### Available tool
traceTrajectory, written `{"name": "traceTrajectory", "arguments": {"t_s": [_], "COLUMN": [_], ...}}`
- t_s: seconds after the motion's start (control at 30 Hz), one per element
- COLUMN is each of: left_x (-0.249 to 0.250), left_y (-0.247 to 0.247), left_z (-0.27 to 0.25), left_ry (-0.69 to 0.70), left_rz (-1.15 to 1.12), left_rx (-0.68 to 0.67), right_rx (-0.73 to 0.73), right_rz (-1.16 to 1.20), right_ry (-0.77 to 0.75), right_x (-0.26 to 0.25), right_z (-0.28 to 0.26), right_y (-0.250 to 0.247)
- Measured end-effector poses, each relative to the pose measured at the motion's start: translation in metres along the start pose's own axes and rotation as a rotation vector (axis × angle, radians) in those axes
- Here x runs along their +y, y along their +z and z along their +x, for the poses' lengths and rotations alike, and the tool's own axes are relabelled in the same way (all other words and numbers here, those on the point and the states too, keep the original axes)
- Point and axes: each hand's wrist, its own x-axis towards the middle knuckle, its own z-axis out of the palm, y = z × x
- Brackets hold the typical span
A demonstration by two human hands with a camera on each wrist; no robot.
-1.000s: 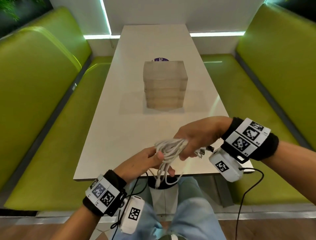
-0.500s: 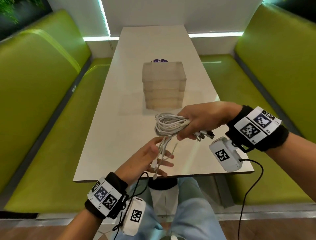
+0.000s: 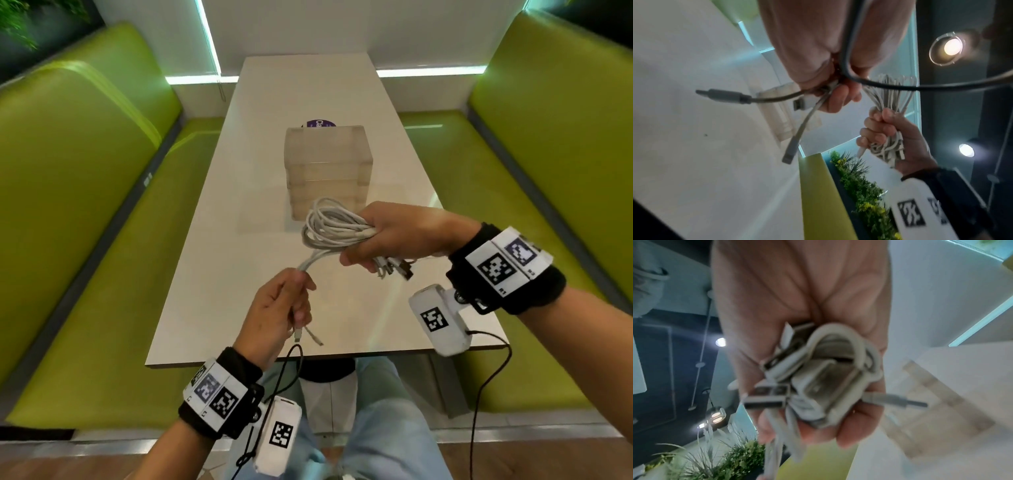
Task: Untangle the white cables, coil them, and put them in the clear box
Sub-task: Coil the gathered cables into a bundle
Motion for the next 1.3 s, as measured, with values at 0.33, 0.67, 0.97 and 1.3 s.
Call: {"name": "traceTrajectory", "arguments": {"t_s": [0.33, 0.67, 0.97, 1.3], "left_x": [0.007, 0.013, 0.018, 0.032], "left_y": [0.01, 0.007, 0.003, 0.015], "left_z": [0.019, 0.026, 0.012, 0.01], "left_ry": [0.026, -0.127, 0.034, 0.018], "left_rz": [-0.347, -0.535, -0.199, -0.401], "left_rx": [0.323, 0.291, 0.138, 0.191], "right_rx": [0.246, 0.281, 0.035, -0.114], "right_rz": [0.185, 0.205, -0.014, 0.475], "right_ry": [-0.038, 0.037, 0.008, -0.139], "right_x": [0.005, 0.006, 0.0, -0.001], "right_z": [0.031, 0.037, 0.031, 0.022], "right_y": [0.073, 0.088, 0.081, 0.093]}}
